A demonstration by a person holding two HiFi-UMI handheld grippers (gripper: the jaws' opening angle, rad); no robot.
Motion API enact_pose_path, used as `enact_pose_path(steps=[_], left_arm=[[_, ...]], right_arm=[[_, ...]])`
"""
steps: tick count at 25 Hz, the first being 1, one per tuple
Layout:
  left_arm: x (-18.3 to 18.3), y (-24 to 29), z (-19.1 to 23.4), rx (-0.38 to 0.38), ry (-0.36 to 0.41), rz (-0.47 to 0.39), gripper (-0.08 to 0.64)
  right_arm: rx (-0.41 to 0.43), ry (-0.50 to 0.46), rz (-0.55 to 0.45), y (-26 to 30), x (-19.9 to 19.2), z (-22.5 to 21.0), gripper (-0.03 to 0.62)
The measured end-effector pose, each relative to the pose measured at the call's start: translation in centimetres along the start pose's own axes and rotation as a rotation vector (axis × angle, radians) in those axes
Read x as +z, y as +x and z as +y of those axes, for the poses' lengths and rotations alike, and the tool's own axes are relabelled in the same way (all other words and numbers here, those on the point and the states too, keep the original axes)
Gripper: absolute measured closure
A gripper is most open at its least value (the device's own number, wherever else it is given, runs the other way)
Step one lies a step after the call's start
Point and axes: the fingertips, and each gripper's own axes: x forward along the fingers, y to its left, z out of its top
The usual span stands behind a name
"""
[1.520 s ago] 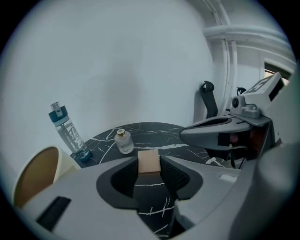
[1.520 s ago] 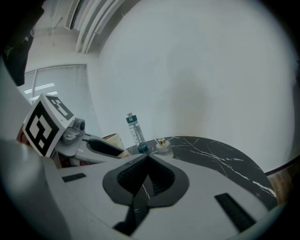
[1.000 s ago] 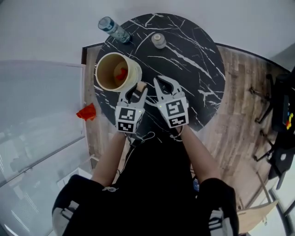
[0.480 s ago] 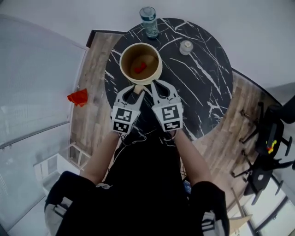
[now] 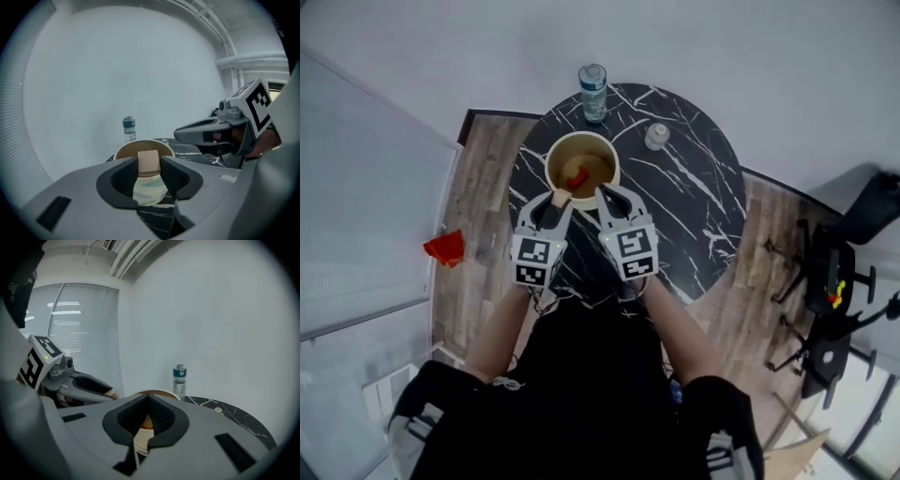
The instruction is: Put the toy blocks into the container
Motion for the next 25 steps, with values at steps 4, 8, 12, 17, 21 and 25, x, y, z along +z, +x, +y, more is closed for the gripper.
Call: enact_pose_path(steps=[4, 8, 12, 17, 21, 25], left_arm=[[2.3, 0.6, 0.5, -0.021, 0.006, -0.045, 0.416], [3.6, 2.1, 0.4, -0.051, 0.032, -0.067, 0.416], [2.9, 4.2, 0.1, -0.071, 0.055, -0.026, 0.416], [1.4, 5.7, -0.5, -0.085, 0.062, 0.023, 0.414], [0.8, 6.2, -0.7, -0.088, 0.054, 0.047, 0.414], [1.0, 6.1, -1.5, -0.122, 0.061, 0.042, 0.41]], right_arm=[[-0.055, 0.007, -0.025, -0.3, 1.2, -0.9, 0.595], [-0.098, 0.01, -0.04, -0.7, 1.8, -1.6, 0.595], [-0.126, 0.013, -0.044, -1.0, 2.0, -2.1, 0.595], [-0.151, 0.025, -0.025, -1.7, 1.4, -2.8, 0.595], [-0.165, 0.03, -0.024, -2.2, 1.1, -3.3, 0.595], [-0.172, 0.042, -0.015, -2.7, 0.7, -3.4, 0.595]])
